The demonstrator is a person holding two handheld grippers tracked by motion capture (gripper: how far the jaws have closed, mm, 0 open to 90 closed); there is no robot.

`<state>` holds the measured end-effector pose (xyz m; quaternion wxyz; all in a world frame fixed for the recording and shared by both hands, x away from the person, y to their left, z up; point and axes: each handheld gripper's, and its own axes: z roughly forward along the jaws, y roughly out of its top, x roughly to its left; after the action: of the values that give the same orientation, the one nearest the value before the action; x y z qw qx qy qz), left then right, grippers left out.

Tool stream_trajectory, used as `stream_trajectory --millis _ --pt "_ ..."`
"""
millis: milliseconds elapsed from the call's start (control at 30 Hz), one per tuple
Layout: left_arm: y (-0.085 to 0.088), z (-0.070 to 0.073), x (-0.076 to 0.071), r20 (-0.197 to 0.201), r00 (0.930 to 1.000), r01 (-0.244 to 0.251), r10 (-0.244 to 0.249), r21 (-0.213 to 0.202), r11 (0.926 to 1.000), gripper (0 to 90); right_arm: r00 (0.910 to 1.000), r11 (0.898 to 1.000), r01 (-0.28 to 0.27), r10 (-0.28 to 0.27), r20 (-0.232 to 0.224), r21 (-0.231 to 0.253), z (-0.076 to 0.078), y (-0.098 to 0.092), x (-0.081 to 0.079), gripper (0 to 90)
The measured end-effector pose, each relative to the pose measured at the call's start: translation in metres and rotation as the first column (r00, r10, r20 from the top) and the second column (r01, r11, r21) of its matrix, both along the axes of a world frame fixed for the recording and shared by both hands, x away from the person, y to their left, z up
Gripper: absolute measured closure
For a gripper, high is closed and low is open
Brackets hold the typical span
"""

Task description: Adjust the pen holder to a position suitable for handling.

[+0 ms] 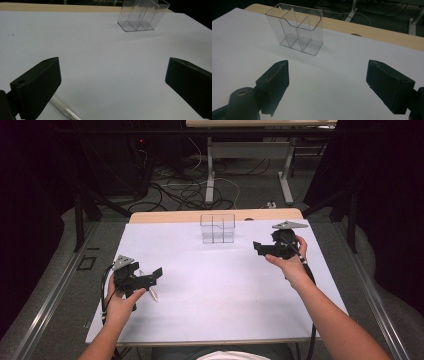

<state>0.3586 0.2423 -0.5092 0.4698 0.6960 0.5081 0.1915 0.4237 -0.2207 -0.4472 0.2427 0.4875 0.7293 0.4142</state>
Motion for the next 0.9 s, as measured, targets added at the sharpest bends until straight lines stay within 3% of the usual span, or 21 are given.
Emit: stream_trajectory --millis 133,333,500,567,667,767,800,900 --pt "0.000 0.000 0.000 -0.003 1.0000 0.001 -0.001 0.003 1.0000 0.7 0.9998 1.000 -0.017 0.017 0.012 -0.025 0.008 0.007 0.007 19.1" --pt "0.000 -0.001 0.001 -0.005 1.0000 0.003 -0.003 0.003 1.0000 0.7 0.9941 0.992 -0.101 0.103 0.034 -0.072 0.020 0.020 0.018 29.7" --pt "-0.002 -0.002 0.001 -0.010 0.9999 0.007 -0.007 0.012 0.9999 0.7 0.9939 0.989 -0.103 0.107 0.028 -0.109 0.027 0.026 0.026 34.4" --pt "-0.002 -0.002 0.001 -0.010 0.9999 0.009 -0.009 0.008 0.9999 0.7 0.9924 0.987 -0.122 0.123 -0.002 -0.103 0.032 0.031 0.034 37.7" --pt "-0.002 -0.002 0.001 -0.012 0.9999 0.009 -0.009 0.005 0.9999 0.7 0.9841 0.980 -0.177 0.175 -0.032 -0.096 0.036 0.037 0.043 41.0" --pt "-0.002 -0.003 0.001 -0.015 0.9999 0.008 -0.008 0.004 1.0000 0.7 0.9762 0.970 -0.217 0.217 -0.011 -0.107 0.038 0.042 0.048 41.0" --pt "-0.002 -0.003 0.001 -0.015 0.9999 0.008 -0.008 0.003 1.0000 0.7 0.9703 0.962 -0.237 0.241 0.016 -0.138 0.041 0.046 0.053 41.0" --pt "-0.001 -0.003 0.002 -0.017 0.9998 0.007 -0.007 0.002 1.0000 0.7 0.9675 0.954 -0.248 0.253 0.009 -0.168 0.043 0.052 0.057 39.0"
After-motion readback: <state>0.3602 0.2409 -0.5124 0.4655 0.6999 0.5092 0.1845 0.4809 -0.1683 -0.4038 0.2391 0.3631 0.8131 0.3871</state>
